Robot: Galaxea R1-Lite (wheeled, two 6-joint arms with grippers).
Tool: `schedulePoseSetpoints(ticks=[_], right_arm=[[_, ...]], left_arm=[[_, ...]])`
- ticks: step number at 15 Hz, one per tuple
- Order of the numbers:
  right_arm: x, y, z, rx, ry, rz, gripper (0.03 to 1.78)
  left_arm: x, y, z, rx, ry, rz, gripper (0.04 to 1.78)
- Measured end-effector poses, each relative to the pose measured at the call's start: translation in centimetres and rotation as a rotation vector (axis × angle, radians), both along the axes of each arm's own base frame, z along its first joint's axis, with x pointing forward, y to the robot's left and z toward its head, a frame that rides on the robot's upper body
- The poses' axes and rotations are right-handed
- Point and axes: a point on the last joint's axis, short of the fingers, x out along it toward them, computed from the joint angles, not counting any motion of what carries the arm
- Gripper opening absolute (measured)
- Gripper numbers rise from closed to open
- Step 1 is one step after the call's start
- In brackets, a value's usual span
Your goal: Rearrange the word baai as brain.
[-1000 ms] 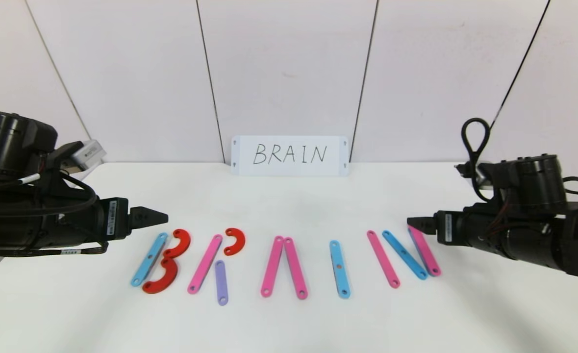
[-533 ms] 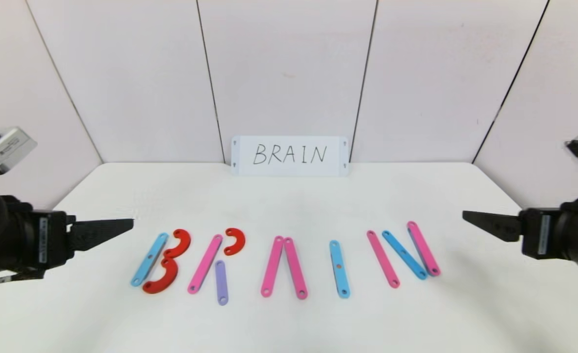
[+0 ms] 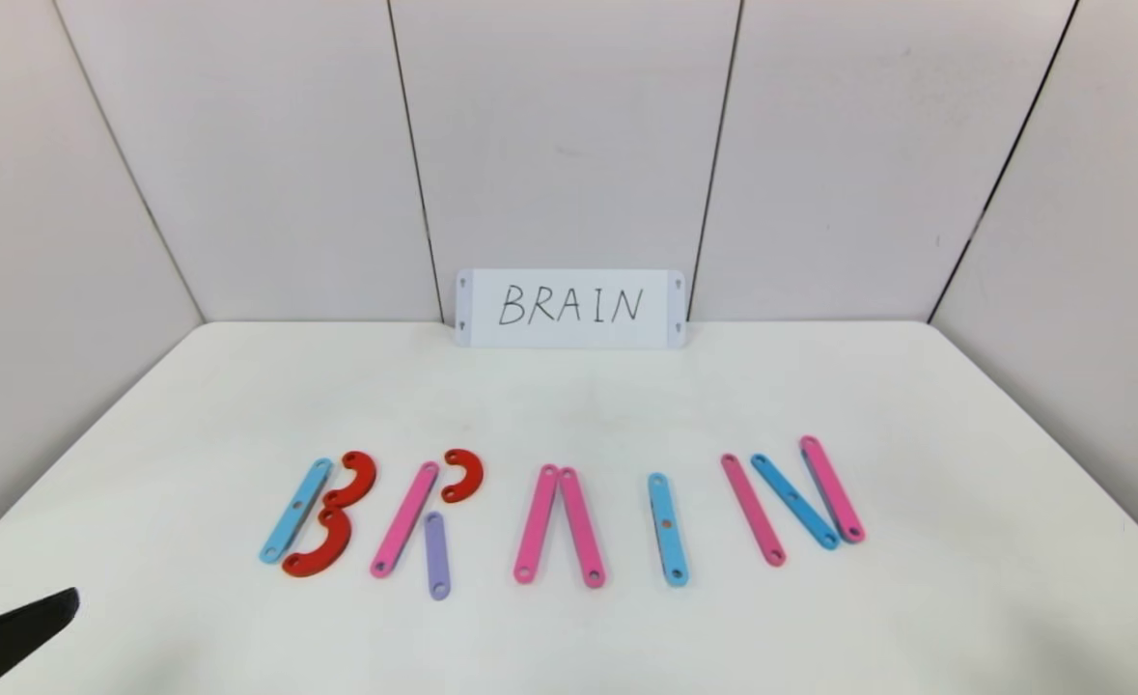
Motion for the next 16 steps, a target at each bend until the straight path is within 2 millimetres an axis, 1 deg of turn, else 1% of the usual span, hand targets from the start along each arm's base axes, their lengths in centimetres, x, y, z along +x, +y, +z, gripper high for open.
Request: schedulePoseSetpoints(ticks=[4,6,10,13,16], right_arm=[[-3.6,-1.0,0.3,0.03,-0.136,-0.033,1.74],[-5.0,-1.4,0.7,0.036,-0.203,-0.104,1.74],[-7.1,-1.4,0.7,0.015,-0.288,-0.227,1.74],[-8.7,-1.4,-0.8,-0.037,-0.339,-0.227,1.74],[-10.3,-1.1,-3.2,-0.158,-0.409,-0.186,1.74]], left_arm=[[-4.1,0.6,-0.6,0.049,-0.138,-0.022,1.74],[-5.9,0.9,-1.2,0.094,-0.206,-0.026,1.74],[-7.9,0.8,-1.9,0.111,-0.257,0.075,1.74],[-8.8,0.2,-2.5,0.11,-0.255,0.198,1.74],[-9.2,0.2,-2.7,0.051,-0.27,0.305,1.74]])
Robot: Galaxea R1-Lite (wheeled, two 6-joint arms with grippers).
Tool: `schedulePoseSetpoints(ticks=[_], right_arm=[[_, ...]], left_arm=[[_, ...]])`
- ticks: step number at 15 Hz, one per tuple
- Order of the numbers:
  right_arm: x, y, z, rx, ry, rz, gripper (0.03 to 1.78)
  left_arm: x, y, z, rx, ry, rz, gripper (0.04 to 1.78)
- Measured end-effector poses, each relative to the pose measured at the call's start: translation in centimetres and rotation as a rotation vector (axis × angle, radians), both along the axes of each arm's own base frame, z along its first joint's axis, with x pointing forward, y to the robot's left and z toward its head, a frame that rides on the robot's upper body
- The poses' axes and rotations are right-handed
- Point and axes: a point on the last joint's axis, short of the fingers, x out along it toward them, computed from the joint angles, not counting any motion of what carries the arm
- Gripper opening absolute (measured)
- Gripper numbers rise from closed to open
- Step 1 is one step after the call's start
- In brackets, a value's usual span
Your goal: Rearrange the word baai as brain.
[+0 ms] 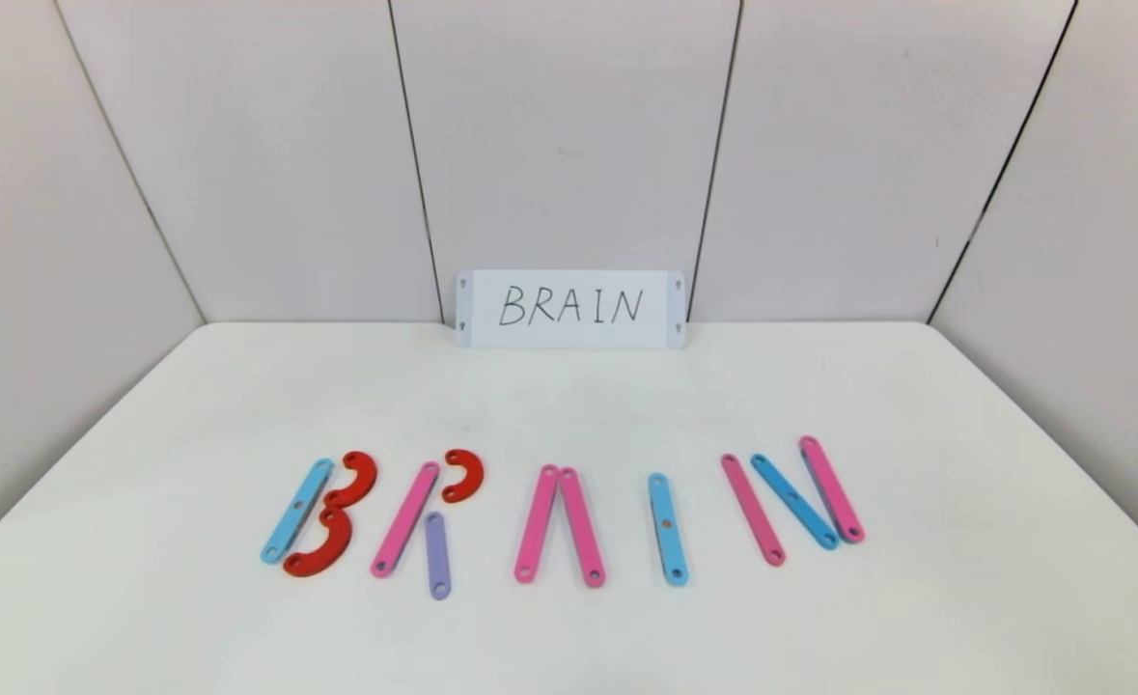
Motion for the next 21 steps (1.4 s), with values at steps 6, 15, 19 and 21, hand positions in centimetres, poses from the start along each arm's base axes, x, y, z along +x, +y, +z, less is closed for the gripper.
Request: schedulePoseSetpoints(ticks=[6,15,19,21], right_arm=[[0.0,0.1,-4.0,-0.055,-0.107,0.01,1.74],[3.2,0.2,-9.0,-0.091,-0.1,0.052,1.74],[3.8,0.2,-11.0,-0.07,-0.002,0.057,1.74],[3.8,0.2,-11.8,-0.054,0.068,0.061,1.74]], left_arm=[[0.2,0.5,-1.1,0.022,-0.082,-0.039,1.74],[2.7,0.5,-9.0,0.095,-0.239,-0.048,1.74],[4.0,0.5,-12.6,0.115,-0.169,-0.051,1.74],[4.2,0.5,-13.6,0.116,-0.108,-0.054,1.74]])
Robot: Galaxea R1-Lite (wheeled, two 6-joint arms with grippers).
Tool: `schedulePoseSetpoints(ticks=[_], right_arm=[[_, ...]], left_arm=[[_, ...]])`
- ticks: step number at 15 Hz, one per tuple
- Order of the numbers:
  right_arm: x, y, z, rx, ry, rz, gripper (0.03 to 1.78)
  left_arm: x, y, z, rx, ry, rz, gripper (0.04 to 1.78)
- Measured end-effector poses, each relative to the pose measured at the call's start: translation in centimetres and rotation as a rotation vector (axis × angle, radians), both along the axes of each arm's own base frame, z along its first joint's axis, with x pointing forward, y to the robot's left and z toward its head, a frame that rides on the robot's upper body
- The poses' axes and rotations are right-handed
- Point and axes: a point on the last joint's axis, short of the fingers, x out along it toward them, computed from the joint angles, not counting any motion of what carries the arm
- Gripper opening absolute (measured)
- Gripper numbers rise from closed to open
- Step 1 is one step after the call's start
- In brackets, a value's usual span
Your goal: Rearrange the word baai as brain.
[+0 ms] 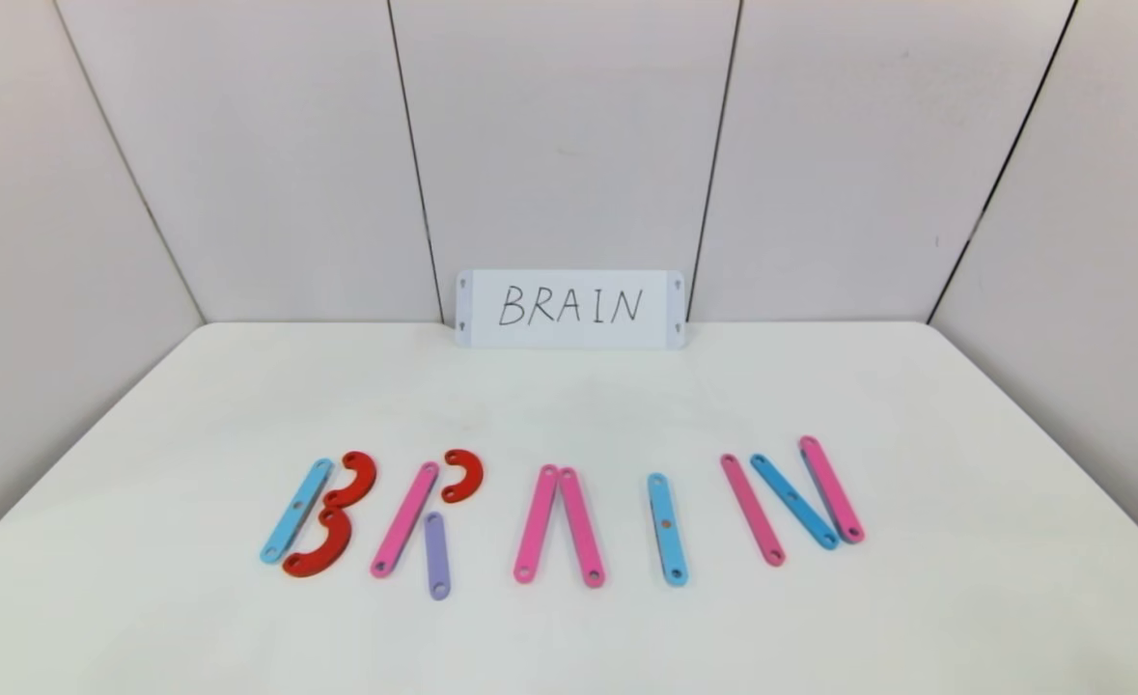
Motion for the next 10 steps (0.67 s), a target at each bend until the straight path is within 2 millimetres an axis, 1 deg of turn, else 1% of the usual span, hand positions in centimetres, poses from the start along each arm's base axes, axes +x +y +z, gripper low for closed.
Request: schedulePoseSetpoints(ticks=[1,10], right_arm=[[0.0,0.0,0.03,0.014,-0.003,0.003,1.74],[0.01,-0.02,0.04,0.042,-0.004,-0.006,1.74]], left_arm=[[0.03,0.0,-0.3,-0.001,0.023,0.0,1.74],[0.03,0.0,-0.34,-0.019,0.022,0.0,1.74]])
